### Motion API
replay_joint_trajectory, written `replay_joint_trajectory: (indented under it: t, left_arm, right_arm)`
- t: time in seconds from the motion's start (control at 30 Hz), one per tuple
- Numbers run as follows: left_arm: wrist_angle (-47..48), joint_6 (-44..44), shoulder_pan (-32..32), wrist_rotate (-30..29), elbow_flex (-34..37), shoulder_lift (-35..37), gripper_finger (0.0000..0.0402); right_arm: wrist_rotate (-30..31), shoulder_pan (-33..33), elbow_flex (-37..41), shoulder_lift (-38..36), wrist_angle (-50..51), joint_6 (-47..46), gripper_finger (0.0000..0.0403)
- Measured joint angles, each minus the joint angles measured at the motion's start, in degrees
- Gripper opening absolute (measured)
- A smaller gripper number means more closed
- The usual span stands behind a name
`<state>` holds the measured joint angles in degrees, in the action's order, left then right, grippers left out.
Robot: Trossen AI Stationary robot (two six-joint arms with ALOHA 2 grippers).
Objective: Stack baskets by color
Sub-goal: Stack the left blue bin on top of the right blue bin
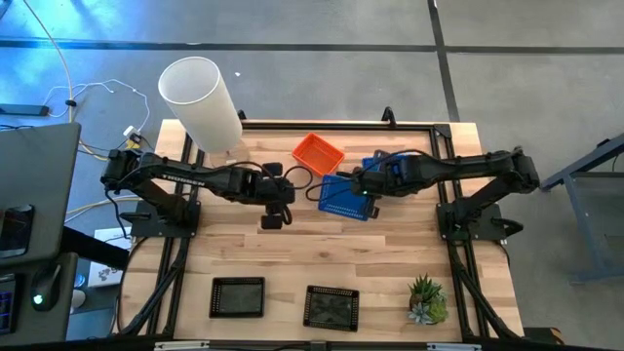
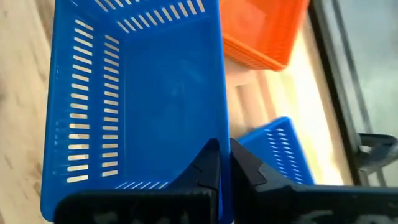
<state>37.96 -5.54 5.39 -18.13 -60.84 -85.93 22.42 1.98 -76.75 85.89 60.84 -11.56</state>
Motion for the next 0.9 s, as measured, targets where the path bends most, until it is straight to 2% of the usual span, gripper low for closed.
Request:
replay_joint_trajectory:
  t: [0.17, 0.37, 0.67, 0.9]
  left_arm:
    - [-0.5, -0.2, -0.2, 5.6, 0.0, 0.0, 0.0142]
    - [-2.0, -0.2, -1.2, 9.2, 0.0, 0.0, 0.0142]
    - [-1.9, -0.2, -4.1, 9.6, 0.0, 0.0, 0.0142]
    - [-0.6, -0.1, -6.7, 9.8, 0.1, 1.5, 0.0142]
  right_arm:
    - [2.4, -1.1, 0.0, -3.6, 2.8, 0.9, 0.0]
    - [1.1, -5.1, 0.0, -6.9, 3.0, 5.3, 0.0]
    - [-4.4, -16.5, 0.0, -8.4, 2.4, 11.6, 0.0]
    - [-8.3, -20.7, 5.4, -10.0, -7.5, 17.4, 0.0]
